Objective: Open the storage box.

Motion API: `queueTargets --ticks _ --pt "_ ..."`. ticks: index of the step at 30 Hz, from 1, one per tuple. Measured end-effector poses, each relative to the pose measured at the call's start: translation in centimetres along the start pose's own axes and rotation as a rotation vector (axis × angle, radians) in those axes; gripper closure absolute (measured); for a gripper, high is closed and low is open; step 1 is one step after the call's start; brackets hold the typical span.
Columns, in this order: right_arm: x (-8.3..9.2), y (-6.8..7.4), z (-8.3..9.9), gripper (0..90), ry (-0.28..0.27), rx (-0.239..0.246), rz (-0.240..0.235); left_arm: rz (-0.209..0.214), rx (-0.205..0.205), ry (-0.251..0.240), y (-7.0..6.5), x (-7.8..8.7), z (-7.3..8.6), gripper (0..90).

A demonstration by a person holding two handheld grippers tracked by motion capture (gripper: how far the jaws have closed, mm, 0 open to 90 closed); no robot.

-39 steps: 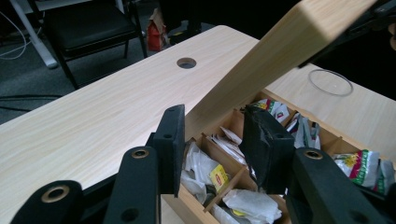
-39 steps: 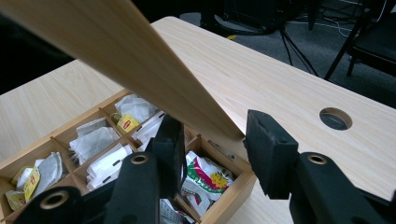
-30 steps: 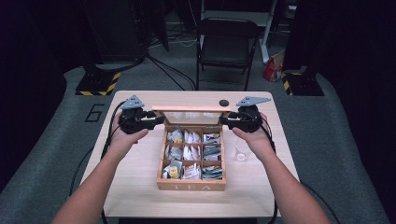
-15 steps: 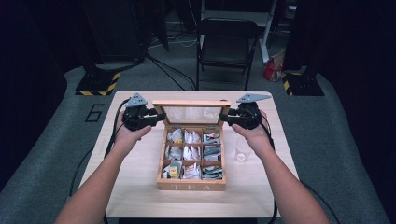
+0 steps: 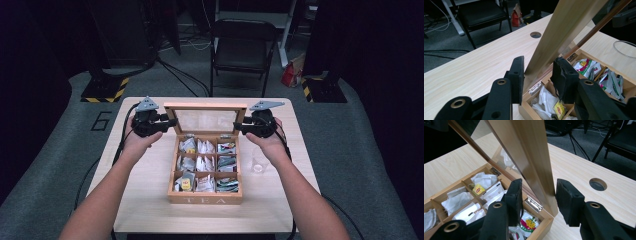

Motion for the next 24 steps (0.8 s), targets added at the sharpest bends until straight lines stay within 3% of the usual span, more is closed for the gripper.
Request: queueTargets --ticks 11,24 --pt "-0.9 -1.1 0.2 60.2 -0.005 -0.032 0.0 0.005 0.016 -0.001 0.5 -0.6 -0.3 63.1" --pt "-1.1 -1.5 -0.2 62.2 0.004 -0.027 0.013 0.023 0.059 -0.001 1.0 -1.3 -0.1 62.9"
Point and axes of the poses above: each handheld gripper's, and its own axes: x roughly backward along the jaws, z roughly out of its underside, y roughly to its left, the point moved 4 cm from there along -x, roughly forward along the jaws, and after that the axes turned 13 degrees about -z, right-handed, at the moved point
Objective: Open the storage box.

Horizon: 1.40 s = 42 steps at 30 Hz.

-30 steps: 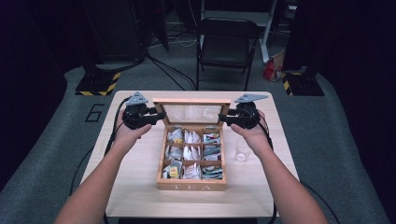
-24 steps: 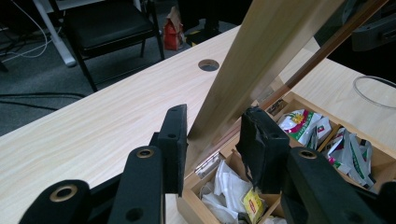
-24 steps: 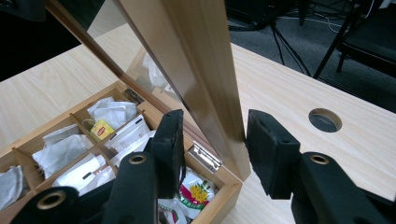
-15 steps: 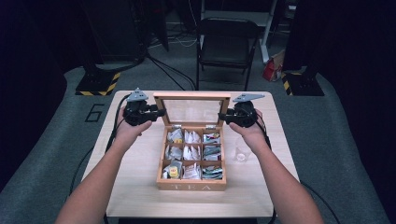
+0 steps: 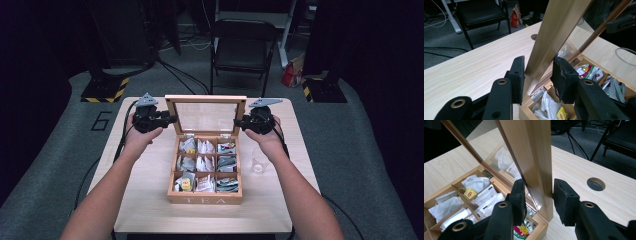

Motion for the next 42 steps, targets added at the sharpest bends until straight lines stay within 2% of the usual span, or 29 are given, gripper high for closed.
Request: queueTargets --ticks 8,17,20,21,25,31,42 --pt "-0.2 -0.3 -0.3 63.1 0.007 -0.001 0.009 -0.012 0.019 0.026 0.2 -1.2 1.0 61.9" --pt "-0.5 -0.6 -0.5 63.1 0.001 -0.015 0.012 -0.021 0.013 0.061 0.4 -2.5 1.7 62.5" --pt "-0.6 -0.7 -0.5 62.9 -0.002 -0.019 0.018 -0.031 0.026 0.057 0.3 -2.8 1.8 55.4" --pt "-0.6 -0.7 -0.6 62.9 -0.004 -0.022 0.019 -0.02 0.03 0.06 0.2 -2.9 1.8 55.1" --pt "-0.8 -0.7 -0.4 62.6 0.004 -0.025 0.018 -0.044 0.02 0.059 0.1 -3.3 2.0 60.5" --pt "-1.1 -0.9 -0.3 62.1 0.013 -0.034 0.03 -0.051 0.024 0.065 0.3 -3.5 2.1 63.9" --pt "-1.6 -1.0 -0.1 59.1 0.018 -0.034 0.038 -0.057 0.032 0.062 0.3 -3.7 2.1 64.3"
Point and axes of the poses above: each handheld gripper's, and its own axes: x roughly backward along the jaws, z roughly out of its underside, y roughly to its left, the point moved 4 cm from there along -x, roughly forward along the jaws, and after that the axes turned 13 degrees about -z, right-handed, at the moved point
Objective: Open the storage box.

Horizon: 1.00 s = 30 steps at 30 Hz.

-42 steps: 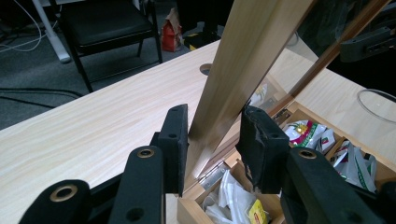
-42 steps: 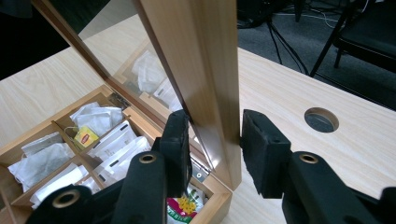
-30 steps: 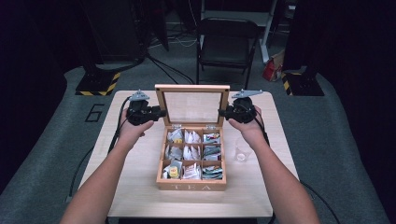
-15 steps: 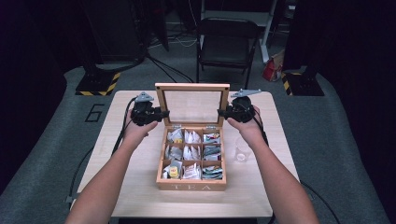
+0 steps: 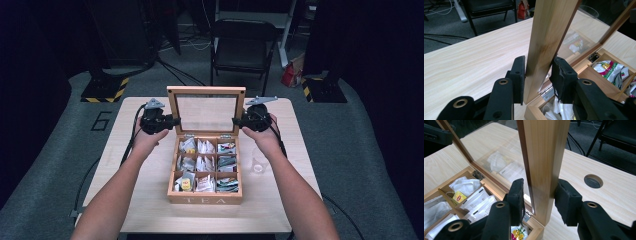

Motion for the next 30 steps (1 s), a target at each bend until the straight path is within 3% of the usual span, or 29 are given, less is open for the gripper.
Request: queueTargets --ticks 7,16,19,25,27,30 --pt "-0.3 -0.4 0.5 61.8 0.008 -0.021 0.005 0.003 0.018 0.006 0.2 -0.3 -0.1 64.5" --pt "-0.1 -0.5 0.9 58.5 0.009 -0.028 0.014 -0.007 0.027 0.009 0.5 -0.9 -0.3 65.5" --pt "0.0 -0.4 1.0 58.3 0.008 -0.023 0.013 -0.003 0.048 0.014 0.6 -1.1 -0.3 65.5" --pt "0.1 0.0 1.2 58.1 0.013 -0.015 0.009 -0.036 0.064 0.032 1.1 -1.5 -0.2 69.5" --pt "0.2 0.1 1.1 58.1 0.007 -0.01 0.001 -0.009 0.095 0.025 1.4 -1.3 0.0 75.5" --pt "0.1 0.5 1.1 58.1 0.009 -0.009 -0.003 -0.009 0.083 0.025 1.5 -1.1 0.0 74.0"
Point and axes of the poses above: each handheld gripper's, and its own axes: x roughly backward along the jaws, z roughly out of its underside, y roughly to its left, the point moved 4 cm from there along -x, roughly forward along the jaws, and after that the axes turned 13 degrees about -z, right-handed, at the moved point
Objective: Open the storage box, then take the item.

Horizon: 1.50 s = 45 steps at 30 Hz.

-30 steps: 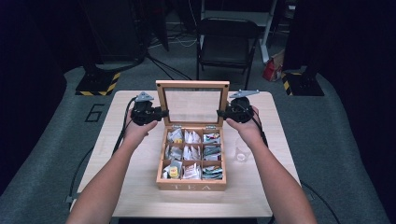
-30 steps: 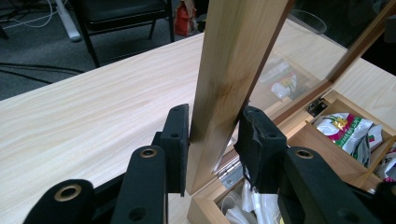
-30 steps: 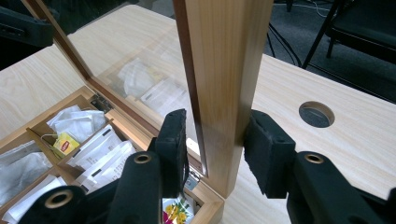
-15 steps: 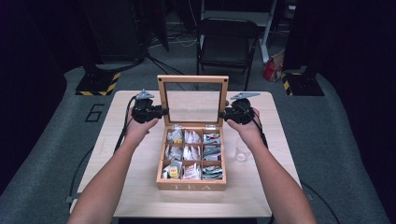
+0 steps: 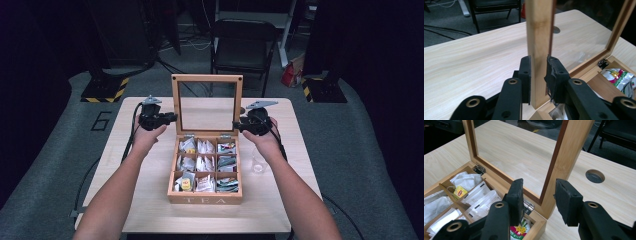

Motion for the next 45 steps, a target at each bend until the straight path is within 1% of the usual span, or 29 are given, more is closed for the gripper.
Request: queueTargets --ticks 1,2,7,11,12,13,15,16,17,18,20,21,22,23,24,25,26,27,28,29,31,32,33,34,37,38,40,42,45 --pt "0.0 0.1 0.0 58.0 0.001 0.005 -0.001 -0.002 -0.001 0.0 0.0 0.0 0.0 74.0" --pt "-0.1 0.1 0.0 58.1 0.003 0.016 -0.003 -0.011 -0.015 -0.002 0.0 0.0 0.0 73.7" --pt "-0.2 0.5 -0.1 58.0 0.004 0.016 -0.004 -0.018 -0.02 0.001 0.0 0.0 0.1 72.2" --pt "-0.1 0.8 -0.1 56.4 0.004 0.035 -0.01 -0.001 -0.026 -0.003 0.1 0.3 0.3 66.9" --pt "0.0 0.9 -0.2 56.0 0.004 0.041 -0.011 -0.002 -0.017 -0.003 0.1 0.4 0.4 65.3" --pt "0.1 1.1 -0.2 55.4 0.004 0.045 -0.012 -0.007 -0.011 -0.008 0.2 0.4 0.5 62.1" --pt "0.2 1.3 -0.2 54.0 0.001 0.048 -0.011 -0.001 -0.003 -0.01 0.3 0.6 0.8 56.9" --pt "0.3 1.5 -0.2 53.1 0.003 0.055 -0.005 0.004 -0.001 0.0 0.3 0.6 0.9 54.3" --pt "0.4 1.6 -0.1 52.7 0.003 0.065 0.003 -0.002 0.0 0.007 0.3 0.7 1.0 50.5" --pt "0.4 1.7 -0.1 51.7 0.004 0.078 0.013 -0.017 -0.009 0.0 0.4 0.9 1.1 48.0" --pt "0.4 1.9 0.1 47.9 0.014 0.077 0.007 -0.026 -0.008 -0.007 0.5 1.3 1.3 44.4" --pt "0.4 2.1 0.3 47.7 0.026 0.071 0.007 -0.021 0.009 -0.007 0.5 1.6 1.5 41.5" --pt "0.4 2.2 0.4 47.8 0.031 0.076 0.01 -0.022 0.015 -0.008 0.5 1.7 1.5 39.7" --pt "0.4 2.4 0.5 47.3 0.034 0.095 0.014 -0.026 0.021 -0.003 0.4 1.9 1.6 37.1" --pt "0.5 2.7 0.6 45.4 0.037 0.099 0.012 -0.031 0.002 -0.004 0.6 2.0 1.6 33.8" --pt "0.5 2.9 0.7 42.9 0.038 0.099 0.012 -0.03 0.012 -0.005 0.5 2.2 1.6 29.9" --pt "0.5 2.9 0.7 42.9 0.038 0.099 0.012 -0.03 0.012 -0.005 0.5 2.2 1.6 29.5" --pt "0.5 3.1 0.8 40.9 0.031 0.099 0.016 -0.034 0.002 -0.008 0.6 2.4 1.7 29.5" --pt "0.5 3.3 1.0 37.7 0.037 0.092 0.002 -0.027 -0.004 -0.009 0.5 2.8 1.7 29.7" --pt "0.6 3.5 1.0 37.2 0.04 0.103 0.006 -0.026 -0.005 -0.008 0.4 3.0 1.8 29.7" --pt "0.7 3.9 1.1 37.2 0.039 0.105 0.007 -0.028 -0.017 -0.013 0.2 3.3 2.0 29.9" --pt "0.7 4.0 1.1 37.3 0.04 0.113 0.008 -0.028 -0.021 -0.023 0.1 3.4 2.0 30.1" --pt "0.8 4.2 1.1 37.3 0.037 0.118 0.01 -0.029 -0.027 -0.02 0.1 3.6 2.1 30.4" --pt "0.8 4.2 1.1 37.0 0.035 0.136 0.006 -0.032 -0.032 -0.021 0.0 3.7 2.1 30.3" --pt "0.9 4.8 1.2 35.2 0.031 0.118 -0.009 -0.026 -0.037 -0.028 -0.1 4.2 2.2 30.2" --pt "0.9 4.9 1.3 35.0 0.033 0.118 -0.014 -0.025 -0.044 -0.028 -0.1 4.4 2.2 30.4" --pt "0.9 5.3 1.5 34.6 0.031 0.113 -0.022 -0.022 -0.043 -0.035 -0.3 4.9 2.3 30.7" --pt "0.9 5.7 1.8 34.6 0.032 0.118 -0.026 -0.013 -0.043 -0.037 -0.4 5.3 2.5 31.1" --pt "0.9 6.4 2.3 37.7 0.034 0.133 -0.035 -0.002 -0.052 -0.038 -0.7 5.8 2.9 33.4"
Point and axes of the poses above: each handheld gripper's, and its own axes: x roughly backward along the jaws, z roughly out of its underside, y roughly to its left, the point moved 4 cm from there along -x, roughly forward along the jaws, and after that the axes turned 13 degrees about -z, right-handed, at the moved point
